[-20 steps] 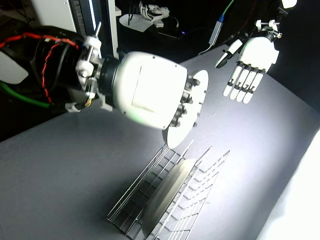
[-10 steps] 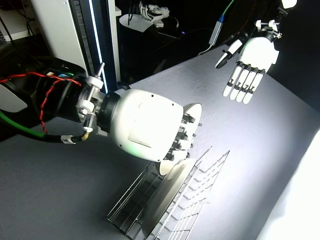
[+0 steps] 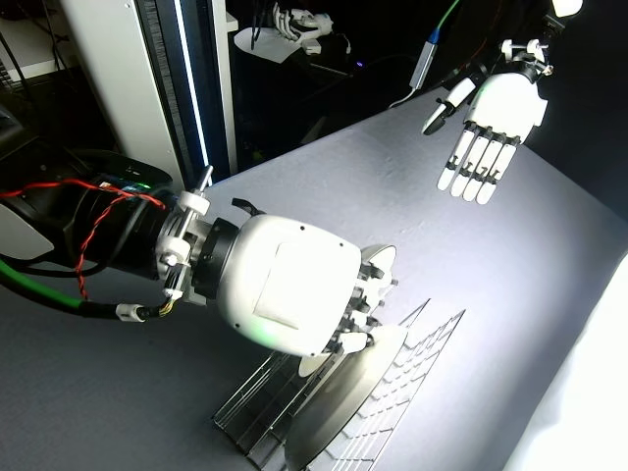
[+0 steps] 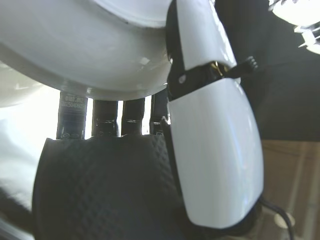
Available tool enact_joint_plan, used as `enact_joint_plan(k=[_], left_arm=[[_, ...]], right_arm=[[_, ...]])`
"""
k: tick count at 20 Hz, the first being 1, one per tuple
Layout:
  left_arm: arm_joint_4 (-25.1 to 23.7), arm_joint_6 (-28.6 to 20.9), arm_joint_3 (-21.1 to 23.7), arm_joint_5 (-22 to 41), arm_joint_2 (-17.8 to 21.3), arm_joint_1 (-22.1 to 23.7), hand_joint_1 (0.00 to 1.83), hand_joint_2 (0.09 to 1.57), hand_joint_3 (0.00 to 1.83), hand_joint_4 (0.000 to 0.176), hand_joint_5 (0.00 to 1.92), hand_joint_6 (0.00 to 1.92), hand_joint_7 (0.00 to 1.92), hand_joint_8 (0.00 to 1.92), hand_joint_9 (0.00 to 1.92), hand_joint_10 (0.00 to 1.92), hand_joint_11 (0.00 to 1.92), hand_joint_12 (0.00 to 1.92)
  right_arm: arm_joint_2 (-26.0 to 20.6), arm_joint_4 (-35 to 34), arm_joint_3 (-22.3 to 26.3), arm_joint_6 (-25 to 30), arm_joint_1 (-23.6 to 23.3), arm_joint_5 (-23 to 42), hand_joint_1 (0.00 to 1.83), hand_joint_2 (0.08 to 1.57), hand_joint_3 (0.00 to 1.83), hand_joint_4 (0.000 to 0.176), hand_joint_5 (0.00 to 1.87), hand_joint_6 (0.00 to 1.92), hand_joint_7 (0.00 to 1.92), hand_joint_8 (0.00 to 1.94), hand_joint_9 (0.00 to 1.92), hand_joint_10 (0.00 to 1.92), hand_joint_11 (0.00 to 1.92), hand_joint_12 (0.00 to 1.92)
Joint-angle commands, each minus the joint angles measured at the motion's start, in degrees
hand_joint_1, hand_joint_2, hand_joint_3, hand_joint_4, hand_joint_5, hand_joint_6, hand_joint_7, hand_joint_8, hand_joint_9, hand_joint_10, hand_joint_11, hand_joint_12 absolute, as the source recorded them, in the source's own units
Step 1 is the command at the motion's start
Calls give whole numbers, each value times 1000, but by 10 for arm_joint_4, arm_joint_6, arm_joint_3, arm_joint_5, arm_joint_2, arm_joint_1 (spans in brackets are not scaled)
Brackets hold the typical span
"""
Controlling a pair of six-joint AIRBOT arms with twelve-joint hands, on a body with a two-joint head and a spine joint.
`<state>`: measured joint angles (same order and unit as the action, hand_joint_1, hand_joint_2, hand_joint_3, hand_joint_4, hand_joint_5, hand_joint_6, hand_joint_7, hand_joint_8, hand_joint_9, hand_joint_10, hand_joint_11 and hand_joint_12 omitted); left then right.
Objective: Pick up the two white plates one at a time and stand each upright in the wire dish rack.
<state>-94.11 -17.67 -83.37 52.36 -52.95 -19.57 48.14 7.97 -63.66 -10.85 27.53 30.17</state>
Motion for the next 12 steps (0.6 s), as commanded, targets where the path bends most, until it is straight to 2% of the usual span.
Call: enact_joint_plan(k=[1, 2, 3, 4, 7, 12], left_arm=[[39, 1, 1, 13, 5, 2, 0, 1263, 1, 0, 8, 3, 0, 0, 0, 0, 0, 0], [39, 1, 2, 13, 5, 2, 0, 1264, 1, 0, 1, 0, 0, 0, 0, 0, 0, 0], [39, 1, 2, 13, 5, 2, 0, 1264, 1, 0, 0, 0, 0, 0, 0, 0, 0, 0], [39, 1, 2, 13, 5, 2, 0, 1263, 1, 0, 1, 0, 0, 0, 0, 0, 0, 0], [39, 1, 2, 14, 5, 1, 0, 1271, 4, 0, 12, 5, 0, 0, 0, 0, 0, 0], [39, 9, 7, 21, 5, -3, 0, 1267, 2, 0, 0, 0, 0, 0, 0, 0, 0, 0]], right_arm=[[-3, -5, -3, 3, -2, 81, 1193, 1181, 4, 0, 772, 1315, 926, 1065, 992, 38, 610, 1058], [-3, 0, -3, 1, 0, 81, 1286, 1119, 0, 0, 717, 658, 829, 539, 954, 17, 544, 1081], [-4, 3, -3, 0, 1, 81, 1288, 1104, 0, 0, 736, 325, 843, 237, 904, 9, 491, 1085], [-4, 8, -4, -2, 3, 81, 1277, 1093, 0, 0, 732, 162, 828, 92, 838, 1, 431, 1096], [-4, 13, -6, -3, 3, 82, 1217, 1082, 0, 0, 659, 19, 718, 0, 691, 0, 274, 1039], [-4, 50, -3, -3, -20, 96, 1141, 1022, 0, 0, 395, 0, 471, 0, 458, 0, 53, 1053]])
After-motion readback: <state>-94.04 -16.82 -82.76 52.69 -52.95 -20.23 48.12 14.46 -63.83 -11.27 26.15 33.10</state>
